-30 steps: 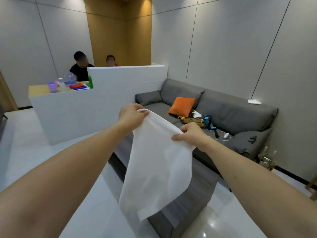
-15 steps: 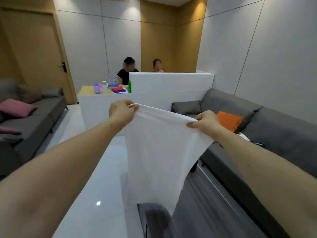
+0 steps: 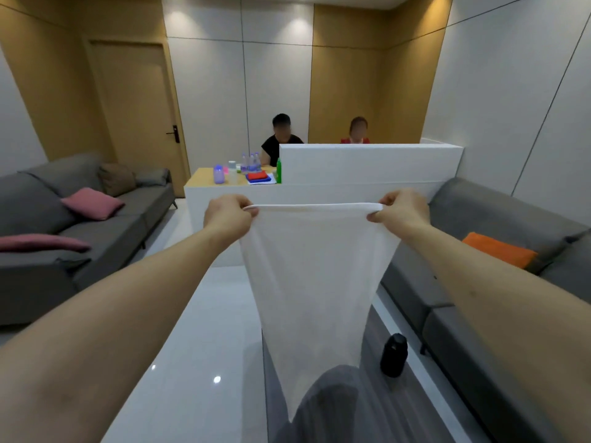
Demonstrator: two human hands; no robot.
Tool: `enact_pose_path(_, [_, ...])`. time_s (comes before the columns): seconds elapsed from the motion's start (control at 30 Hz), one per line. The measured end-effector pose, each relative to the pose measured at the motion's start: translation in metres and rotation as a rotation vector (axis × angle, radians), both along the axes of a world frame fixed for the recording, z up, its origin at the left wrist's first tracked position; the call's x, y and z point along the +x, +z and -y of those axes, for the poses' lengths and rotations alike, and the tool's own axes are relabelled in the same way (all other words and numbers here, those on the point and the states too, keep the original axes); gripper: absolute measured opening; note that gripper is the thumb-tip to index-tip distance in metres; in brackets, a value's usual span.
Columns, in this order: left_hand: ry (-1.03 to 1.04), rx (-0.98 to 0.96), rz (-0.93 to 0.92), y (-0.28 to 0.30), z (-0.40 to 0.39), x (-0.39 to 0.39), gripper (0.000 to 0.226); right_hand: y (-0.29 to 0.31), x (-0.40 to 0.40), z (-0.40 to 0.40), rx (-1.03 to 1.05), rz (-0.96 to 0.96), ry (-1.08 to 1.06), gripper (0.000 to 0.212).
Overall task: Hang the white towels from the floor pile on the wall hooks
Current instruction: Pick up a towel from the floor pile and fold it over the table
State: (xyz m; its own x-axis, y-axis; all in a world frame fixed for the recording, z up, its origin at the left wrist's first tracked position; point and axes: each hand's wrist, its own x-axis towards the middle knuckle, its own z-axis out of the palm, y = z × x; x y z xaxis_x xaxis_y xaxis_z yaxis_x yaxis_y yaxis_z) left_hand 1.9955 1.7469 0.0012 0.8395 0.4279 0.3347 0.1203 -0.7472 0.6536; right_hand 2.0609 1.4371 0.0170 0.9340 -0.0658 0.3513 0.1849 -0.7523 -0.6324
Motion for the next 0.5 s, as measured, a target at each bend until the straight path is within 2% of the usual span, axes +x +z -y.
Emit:
enact_pose_path(0.3, [-0.013, 0.016, 0.037, 0.013, -0.021, 0.113, 0.019, 0.011, 0.1, -0.013, -0.123, 0.073, -0.095, 0.009])
enact_pose_path(0.5, [0.022, 0.077, 0.058, 0.015, -0.018, 0.137, 0.015, -0.001, 0.129, -0.008, -0.126, 0.152, -0.095, 0.012])
